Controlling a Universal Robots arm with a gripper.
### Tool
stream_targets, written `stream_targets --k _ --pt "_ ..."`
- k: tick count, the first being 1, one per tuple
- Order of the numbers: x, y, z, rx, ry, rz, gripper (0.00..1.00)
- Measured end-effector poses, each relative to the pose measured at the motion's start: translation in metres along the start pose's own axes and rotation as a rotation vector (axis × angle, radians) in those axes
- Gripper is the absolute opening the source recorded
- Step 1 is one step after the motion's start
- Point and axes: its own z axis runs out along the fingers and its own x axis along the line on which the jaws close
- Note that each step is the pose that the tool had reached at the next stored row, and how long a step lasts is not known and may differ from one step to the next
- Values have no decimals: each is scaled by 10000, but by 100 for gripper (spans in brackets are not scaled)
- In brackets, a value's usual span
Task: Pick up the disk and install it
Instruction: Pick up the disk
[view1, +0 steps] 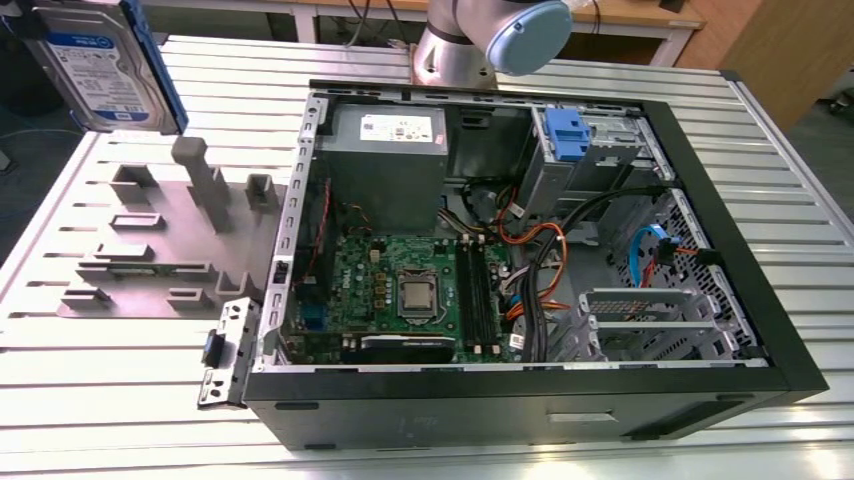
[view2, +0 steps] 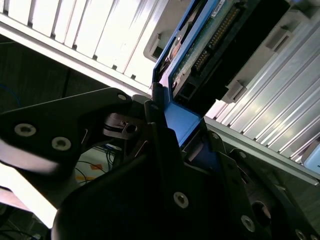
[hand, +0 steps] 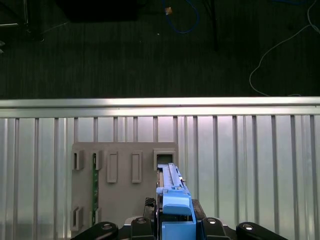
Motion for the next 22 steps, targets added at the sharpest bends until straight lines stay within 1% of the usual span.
stream_targets --k 22 --pt "-1 2 -53 1 0 0 36"
